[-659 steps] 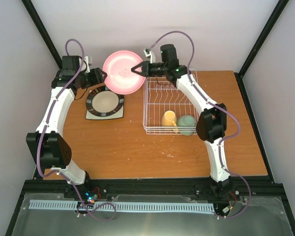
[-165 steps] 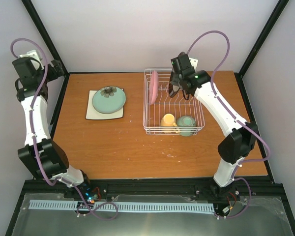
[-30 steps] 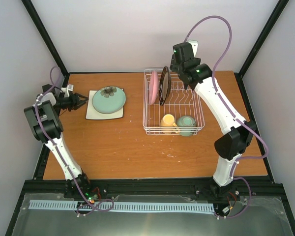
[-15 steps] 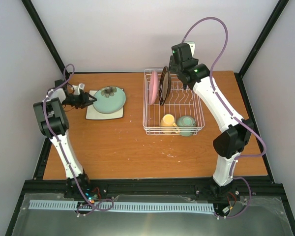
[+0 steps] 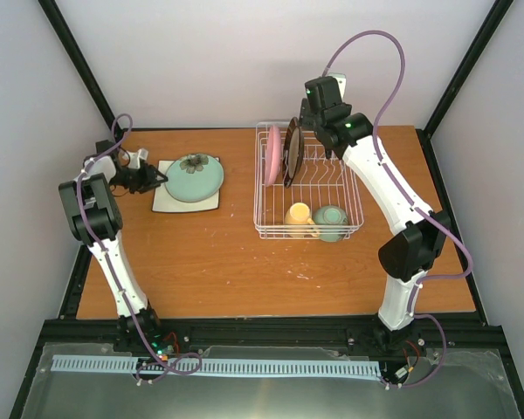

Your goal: Load the mixed dishes into the dish rack

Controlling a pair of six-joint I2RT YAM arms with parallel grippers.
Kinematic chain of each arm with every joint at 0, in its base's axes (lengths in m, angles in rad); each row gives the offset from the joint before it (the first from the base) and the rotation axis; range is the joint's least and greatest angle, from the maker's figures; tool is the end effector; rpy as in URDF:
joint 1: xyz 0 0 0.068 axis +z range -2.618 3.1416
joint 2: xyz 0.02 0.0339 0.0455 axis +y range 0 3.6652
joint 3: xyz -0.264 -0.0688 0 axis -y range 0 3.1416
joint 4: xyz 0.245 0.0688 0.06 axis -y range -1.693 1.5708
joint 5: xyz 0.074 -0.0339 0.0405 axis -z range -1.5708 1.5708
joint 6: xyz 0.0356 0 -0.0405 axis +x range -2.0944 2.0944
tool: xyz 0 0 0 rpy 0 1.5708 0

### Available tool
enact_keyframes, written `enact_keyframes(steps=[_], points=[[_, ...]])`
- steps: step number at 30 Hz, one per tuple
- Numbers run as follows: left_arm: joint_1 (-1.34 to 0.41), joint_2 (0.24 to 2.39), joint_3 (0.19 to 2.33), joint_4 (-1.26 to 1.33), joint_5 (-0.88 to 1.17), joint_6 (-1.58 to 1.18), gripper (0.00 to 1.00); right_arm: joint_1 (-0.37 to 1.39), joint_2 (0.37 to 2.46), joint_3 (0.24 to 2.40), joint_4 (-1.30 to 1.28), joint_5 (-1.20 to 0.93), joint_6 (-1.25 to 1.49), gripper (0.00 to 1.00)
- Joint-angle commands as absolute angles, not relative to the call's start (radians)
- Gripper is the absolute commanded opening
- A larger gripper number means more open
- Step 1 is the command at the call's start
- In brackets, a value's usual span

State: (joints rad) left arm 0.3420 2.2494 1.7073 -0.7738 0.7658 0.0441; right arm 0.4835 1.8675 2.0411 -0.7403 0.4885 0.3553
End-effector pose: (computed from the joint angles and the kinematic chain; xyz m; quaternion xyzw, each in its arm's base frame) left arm 0.4338 0.1282 0.1476 -0.0896 0.9169 -0.3411 0.1868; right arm 0.3771 0.1791 0.4108 0.0616 0.8563 -0.0035 0.5128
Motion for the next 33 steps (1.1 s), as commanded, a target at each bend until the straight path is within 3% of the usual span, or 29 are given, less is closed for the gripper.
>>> enact_keyframes(steps=[1, 21, 27, 31, 33], points=[[0.344, 2.25, 1.758, -0.768, 0.753, 0.054, 0.41, 0.479, 1.878, 2.076, -0.719, 0.485, 0.348, 0.75], [0.29, 2.341, 1.795, -0.774, 0.786, 0.058, 0.39, 0.479, 1.878, 2.08, -0.721, 0.475, 0.338, 0.75], [0.255, 2.368, 1.806, -0.779, 0.804, 0.061, 0.23, 0.478, 1.873, 2.076, -0.73, 0.477, 0.34, 0.75], [0.255, 2.369, 1.81, -0.782, 0.814, 0.067, 0.02, 0.479, 1.868, 2.066, -0.733, 0.478, 0.342, 0.74], [0.255, 2.365, 1.81, -0.781, 0.827, 0.067, 0.01, 0.478, 1.87, 2.064, -0.732, 0.472, 0.341, 0.74]])
